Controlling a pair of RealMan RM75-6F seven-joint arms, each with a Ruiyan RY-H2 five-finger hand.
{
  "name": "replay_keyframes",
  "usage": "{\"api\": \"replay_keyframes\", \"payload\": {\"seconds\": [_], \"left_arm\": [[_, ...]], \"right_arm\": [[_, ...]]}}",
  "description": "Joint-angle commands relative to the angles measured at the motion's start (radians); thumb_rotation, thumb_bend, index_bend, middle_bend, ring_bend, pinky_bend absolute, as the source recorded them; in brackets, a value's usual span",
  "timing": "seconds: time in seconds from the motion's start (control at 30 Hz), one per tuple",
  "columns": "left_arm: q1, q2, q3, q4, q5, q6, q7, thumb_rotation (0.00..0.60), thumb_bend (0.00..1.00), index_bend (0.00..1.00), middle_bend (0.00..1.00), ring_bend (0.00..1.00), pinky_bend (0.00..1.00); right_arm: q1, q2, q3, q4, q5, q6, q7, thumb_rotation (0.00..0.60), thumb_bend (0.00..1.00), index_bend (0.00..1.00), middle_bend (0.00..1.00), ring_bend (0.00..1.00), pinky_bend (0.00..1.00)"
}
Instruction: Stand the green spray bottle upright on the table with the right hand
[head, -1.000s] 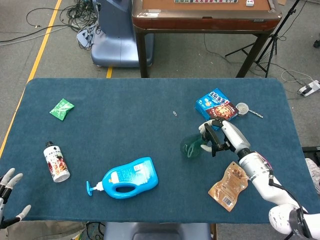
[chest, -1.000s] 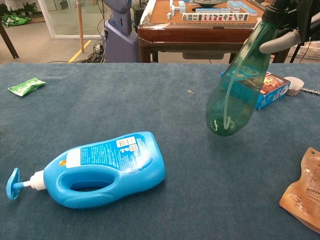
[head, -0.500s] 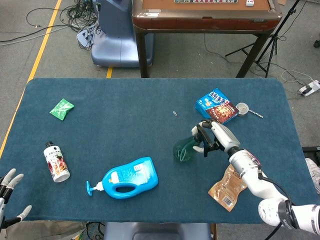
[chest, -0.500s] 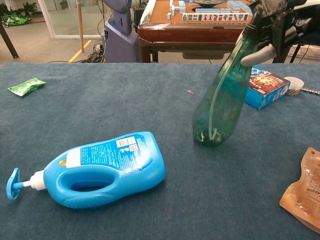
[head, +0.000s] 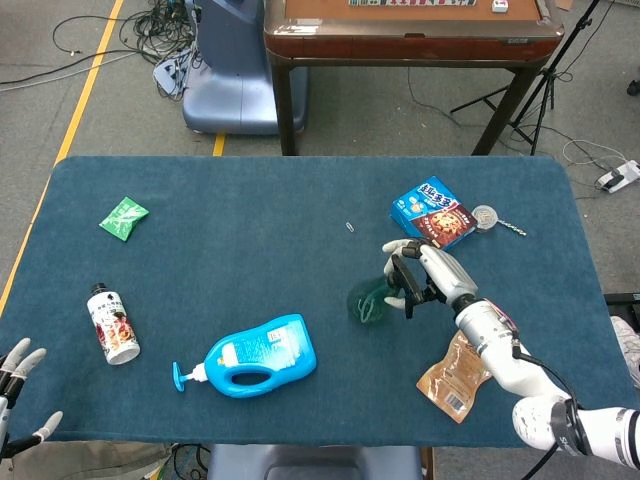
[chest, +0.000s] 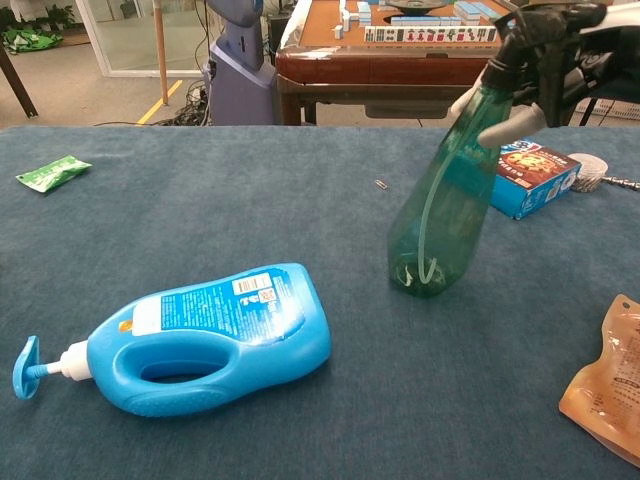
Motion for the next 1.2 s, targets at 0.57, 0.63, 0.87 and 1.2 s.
{"api": "replay_keyframes", "payload": {"seconds": [0.57,0.63,0.87,1.2], "left_arm": [[0.000,0.001,-0.001,0.000,-0.001,0.003,0.001,0.600,0.26,0.11,0.00,0.00,0.00],[0.000,0.001,-0.001,0.000,0.000,0.004,0.002,0.600,0.26,0.11,0.00,0.00,0.00],[-0.002,0.003,-0.004,-0.002,0.001,0.007,0.004,0.600,0.26,0.11,0.00,0.00,0.00],[-0.014,0.008,-0.013,-0.012,0.001,0.000,0.012,0.600,0.26,0.11,0.00,0.00,0.00]], "right_arm": [[-0.034,-0.027,0.008,0.026,-0.061,0.012,0.024,0.600,0.00,0.29,0.15,0.02,0.00],[-0.037,-0.028,0.006,0.028,-0.067,0.014,0.020,0.600,0.00,0.28,0.14,0.01,0.00],[-0.069,-0.008,-0.013,0.014,-0.122,0.027,0.016,0.600,0.00,0.21,0.12,0.00,0.00],[-0.176,0.082,-0.048,-0.044,-0.270,0.105,0.054,0.600,0.00,0.17,0.10,0.00,0.00]]}}
